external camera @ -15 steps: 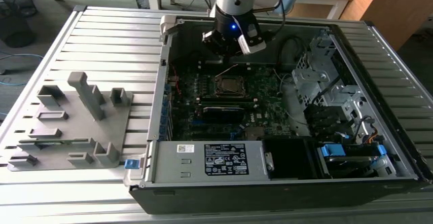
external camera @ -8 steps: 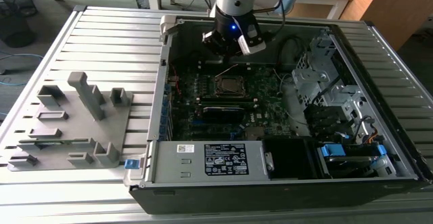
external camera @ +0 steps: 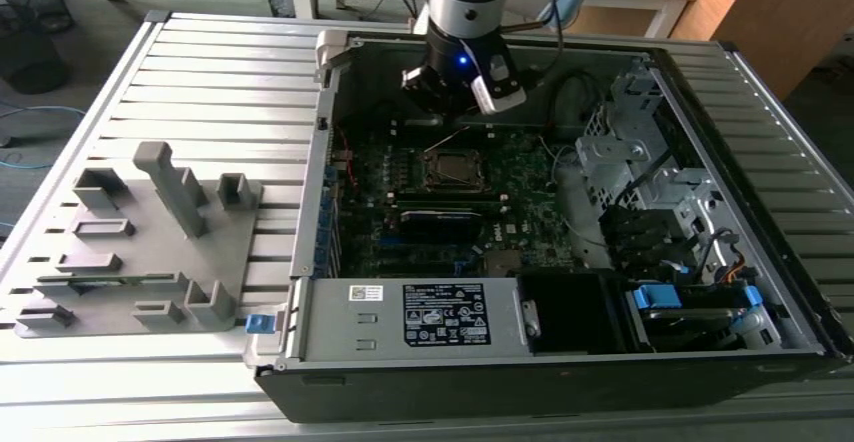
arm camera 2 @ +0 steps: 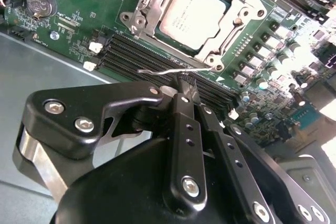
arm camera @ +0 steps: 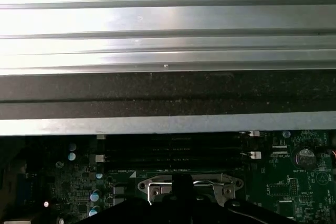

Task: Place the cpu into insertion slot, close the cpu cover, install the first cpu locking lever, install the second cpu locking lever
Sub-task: 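Install the first cpu locking lever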

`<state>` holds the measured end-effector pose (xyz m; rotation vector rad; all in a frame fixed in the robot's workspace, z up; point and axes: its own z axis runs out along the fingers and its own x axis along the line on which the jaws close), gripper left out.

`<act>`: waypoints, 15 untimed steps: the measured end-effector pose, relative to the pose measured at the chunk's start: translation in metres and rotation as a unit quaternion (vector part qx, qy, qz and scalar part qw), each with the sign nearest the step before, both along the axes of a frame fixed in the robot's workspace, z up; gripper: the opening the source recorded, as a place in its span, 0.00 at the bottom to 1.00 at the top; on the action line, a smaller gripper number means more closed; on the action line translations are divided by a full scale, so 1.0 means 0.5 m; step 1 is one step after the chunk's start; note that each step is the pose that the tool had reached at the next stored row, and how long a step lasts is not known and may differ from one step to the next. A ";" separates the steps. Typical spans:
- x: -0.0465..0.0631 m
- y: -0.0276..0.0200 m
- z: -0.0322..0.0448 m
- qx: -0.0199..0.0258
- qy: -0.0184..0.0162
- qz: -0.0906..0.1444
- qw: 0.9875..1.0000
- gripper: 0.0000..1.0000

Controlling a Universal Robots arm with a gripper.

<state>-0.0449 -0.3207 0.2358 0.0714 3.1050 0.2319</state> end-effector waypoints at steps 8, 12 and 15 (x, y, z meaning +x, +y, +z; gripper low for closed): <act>0.003 0.0046 -0.003 0.002 0.000 0.000 1.000 0.11; 0.003 0.0049 -0.004 0.004 0.000 0.000 1.000 0.11; 0.005 0.0048 -0.007 0.004 0.000 0.000 1.000 0.11</act>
